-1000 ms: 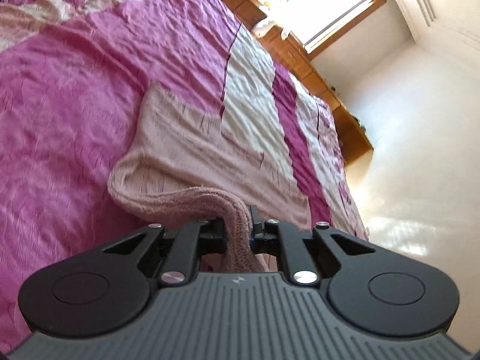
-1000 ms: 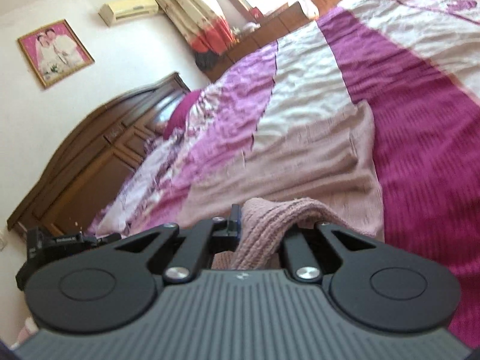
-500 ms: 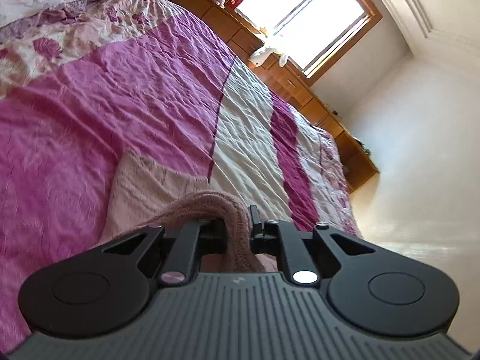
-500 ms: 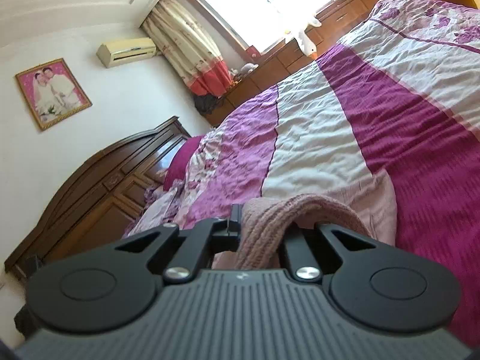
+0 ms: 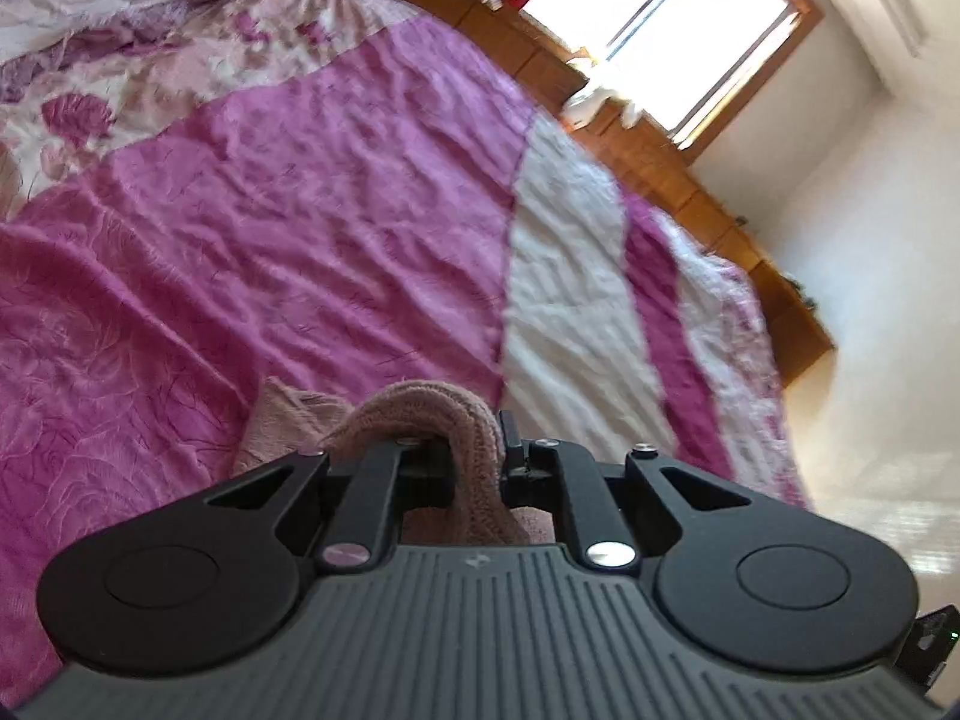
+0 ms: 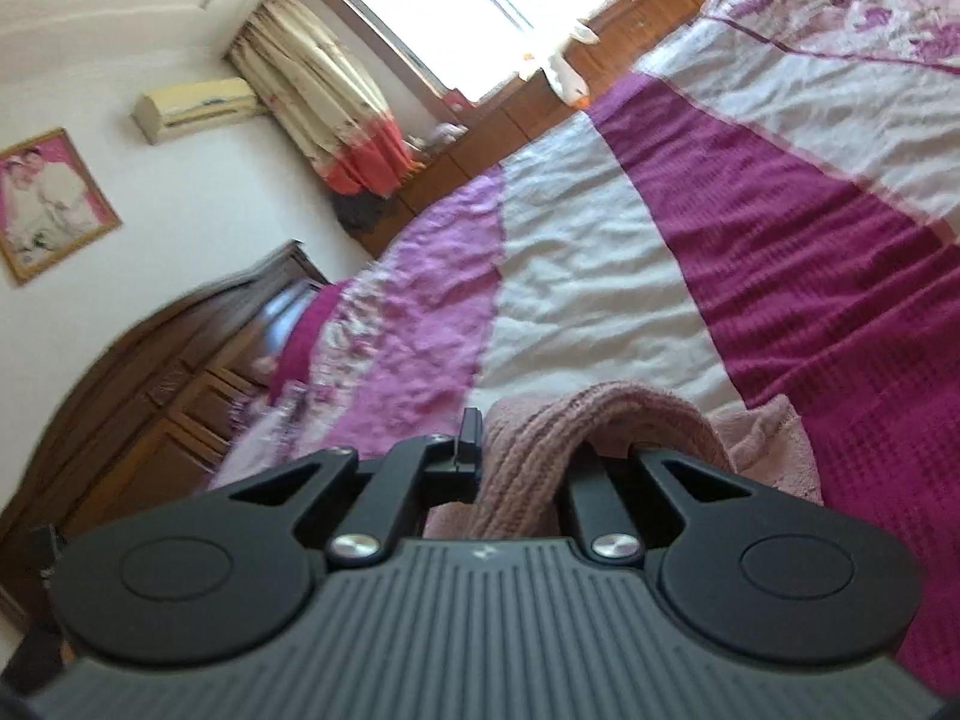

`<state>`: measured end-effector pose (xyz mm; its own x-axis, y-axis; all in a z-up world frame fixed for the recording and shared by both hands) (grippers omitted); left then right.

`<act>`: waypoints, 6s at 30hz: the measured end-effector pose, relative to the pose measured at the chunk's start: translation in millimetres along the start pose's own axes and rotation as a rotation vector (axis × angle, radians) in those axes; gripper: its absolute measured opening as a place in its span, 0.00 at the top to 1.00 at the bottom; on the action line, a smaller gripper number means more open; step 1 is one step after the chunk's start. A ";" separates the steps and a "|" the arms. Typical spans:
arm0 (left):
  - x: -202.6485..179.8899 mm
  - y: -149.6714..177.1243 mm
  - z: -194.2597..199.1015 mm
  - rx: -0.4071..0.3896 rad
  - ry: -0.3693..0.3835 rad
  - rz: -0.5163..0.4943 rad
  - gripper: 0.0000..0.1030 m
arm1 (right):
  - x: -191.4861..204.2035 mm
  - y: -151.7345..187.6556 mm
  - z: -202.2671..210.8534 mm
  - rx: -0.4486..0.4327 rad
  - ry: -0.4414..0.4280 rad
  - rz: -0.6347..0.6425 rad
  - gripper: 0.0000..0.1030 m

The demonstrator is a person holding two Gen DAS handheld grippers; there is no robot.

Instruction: Fold small clothes

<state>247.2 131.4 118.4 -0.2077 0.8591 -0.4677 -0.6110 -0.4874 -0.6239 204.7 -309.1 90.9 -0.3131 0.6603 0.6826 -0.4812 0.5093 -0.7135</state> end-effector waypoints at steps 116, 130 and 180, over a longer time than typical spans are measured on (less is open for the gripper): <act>-16.4 16.3 -66.0 -0.089 -0.227 -0.370 0.46 | -25.5 38.4 -59.7 0.174 0.377 0.204 0.73; 4.4 31.3 -79.3 0.039 -0.239 -0.443 0.40 | 61.4 95.7 -103.0 0.380 0.166 0.453 0.49; -5.3 65.7 7.5 0.036 -0.463 -0.453 0.25 | -47.4 81.7 23.5 0.126 0.314 -0.001 0.23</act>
<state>202.5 96.0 84.7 -0.2262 0.9608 0.1604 -0.7388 -0.0619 -0.6710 161.0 -311.7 4.0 -0.0547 0.8076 0.5872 -0.5850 0.4506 -0.6743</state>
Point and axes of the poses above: each gripper's, at about its wrist camera, not at the fingertips, and z roughly against the way its jaws point, x to its left, y to its underside, the point moved 2 cm from there along -z, roughly the way its jaws point, and after that the axes turned 11 degrees about -y, right-handed, at the moved point
